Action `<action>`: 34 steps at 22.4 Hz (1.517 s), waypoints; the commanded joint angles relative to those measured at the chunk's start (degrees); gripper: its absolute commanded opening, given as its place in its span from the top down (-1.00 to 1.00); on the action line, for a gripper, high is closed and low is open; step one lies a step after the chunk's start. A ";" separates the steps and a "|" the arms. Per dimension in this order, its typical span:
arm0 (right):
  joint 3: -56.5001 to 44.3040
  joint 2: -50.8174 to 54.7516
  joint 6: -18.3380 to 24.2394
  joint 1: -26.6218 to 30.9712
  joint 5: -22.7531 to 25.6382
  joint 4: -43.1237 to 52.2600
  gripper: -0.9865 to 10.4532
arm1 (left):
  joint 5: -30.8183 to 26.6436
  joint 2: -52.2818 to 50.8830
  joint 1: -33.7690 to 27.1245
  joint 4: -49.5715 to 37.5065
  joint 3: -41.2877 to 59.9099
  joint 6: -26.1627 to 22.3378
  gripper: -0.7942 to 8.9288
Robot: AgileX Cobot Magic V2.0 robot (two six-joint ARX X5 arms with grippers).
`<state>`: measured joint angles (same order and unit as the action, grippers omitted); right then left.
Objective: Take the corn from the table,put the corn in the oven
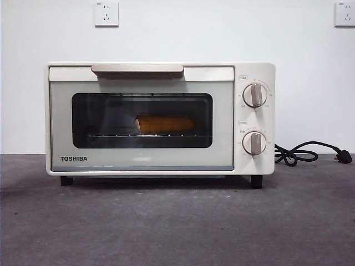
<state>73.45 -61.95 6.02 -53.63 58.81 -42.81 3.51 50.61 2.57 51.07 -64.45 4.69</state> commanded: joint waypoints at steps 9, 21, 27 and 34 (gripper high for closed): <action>0.00 -0.02 -7.08 9.81 2.21 -1.95 0.83 | -4.61 -3.89 2.03 8.87 -0.07 1.73 0.84; 0.00 -0.02 -7.41 10.21 2.08 -2.27 0.83 | -5.14 -0.55 2.75 1.86 -0.07 1.73 0.84; 0.00 -0.02 -7.41 10.21 2.08 -2.27 0.83 | -4.61 -16.41 2.56 -4.98 0.46 -0.44 0.84; 0.00 -0.02 -7.41 10.21 2.10 -2.27 0.83 | -4.59 -28.87 2.51 -21.31 17.70 -8.41 0.84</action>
<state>73.45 -61.95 -0.67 -43.42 60.88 -45.34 -1.10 22.22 5.21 29.65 -50.85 -1.30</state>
